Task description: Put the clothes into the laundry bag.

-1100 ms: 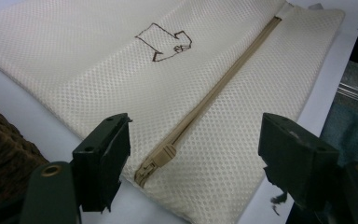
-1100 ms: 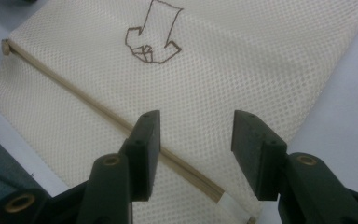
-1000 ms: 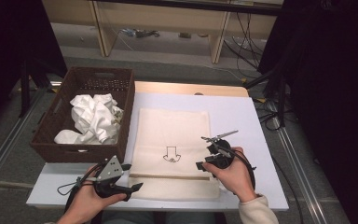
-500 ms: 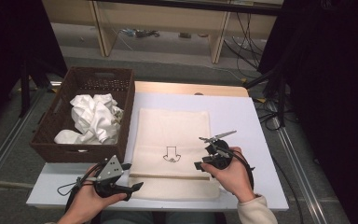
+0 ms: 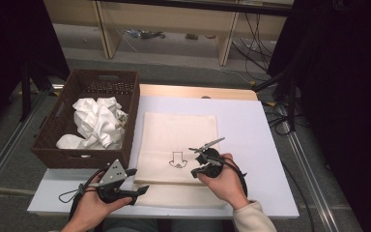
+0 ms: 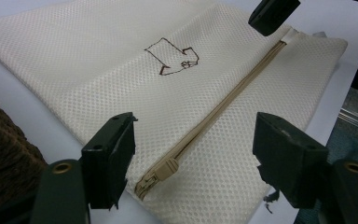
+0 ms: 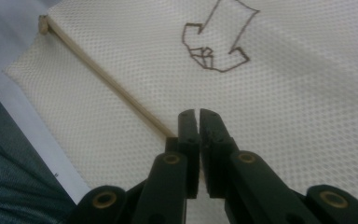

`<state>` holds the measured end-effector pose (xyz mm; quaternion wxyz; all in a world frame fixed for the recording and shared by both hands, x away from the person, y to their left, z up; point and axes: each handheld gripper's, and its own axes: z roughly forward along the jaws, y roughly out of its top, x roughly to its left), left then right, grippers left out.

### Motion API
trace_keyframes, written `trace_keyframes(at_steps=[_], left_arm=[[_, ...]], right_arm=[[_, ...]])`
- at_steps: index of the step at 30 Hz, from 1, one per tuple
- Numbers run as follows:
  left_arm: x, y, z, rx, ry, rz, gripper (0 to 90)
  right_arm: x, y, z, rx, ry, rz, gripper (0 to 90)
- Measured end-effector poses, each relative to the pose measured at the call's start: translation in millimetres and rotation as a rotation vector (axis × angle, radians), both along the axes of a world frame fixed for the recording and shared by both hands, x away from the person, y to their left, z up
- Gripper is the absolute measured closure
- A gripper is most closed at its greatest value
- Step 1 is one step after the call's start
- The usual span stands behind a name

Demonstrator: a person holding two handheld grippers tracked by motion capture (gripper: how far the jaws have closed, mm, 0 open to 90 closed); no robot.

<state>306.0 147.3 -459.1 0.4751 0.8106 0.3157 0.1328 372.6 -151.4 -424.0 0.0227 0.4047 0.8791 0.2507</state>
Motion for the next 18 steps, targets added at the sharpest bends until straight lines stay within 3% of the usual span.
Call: trace_keyframes(at_steps=[2, 3, 7, 18], left_arm=[[-0.4, 0.7, 0.7, 0.018, -0.004, 0.004, 29.7], [-1.7, -0.1, 0.3, 0.006, 0.011, 0.018, 29.9], [-2.0, 0.4, -0.4, 0.005, 0.006, 0.015, 30.2], [-3.7, 3.3, -1.9, 0.013, 0.004, 0.018, 30.4]], right_arm=[[-0.5, 7.2, -3.4, -0.009, 0.002, 0.036, 90.0], [-0.1, 9.8, -5.2, -0.010, -0.001, 0.054, 90.0], [0.4, 19.5, -12.4, -0.026, 0.026, 0.058, 90.0], [10.4, 32.8, -27.4, -0.052, 0.048, 0.104, 90.0]])
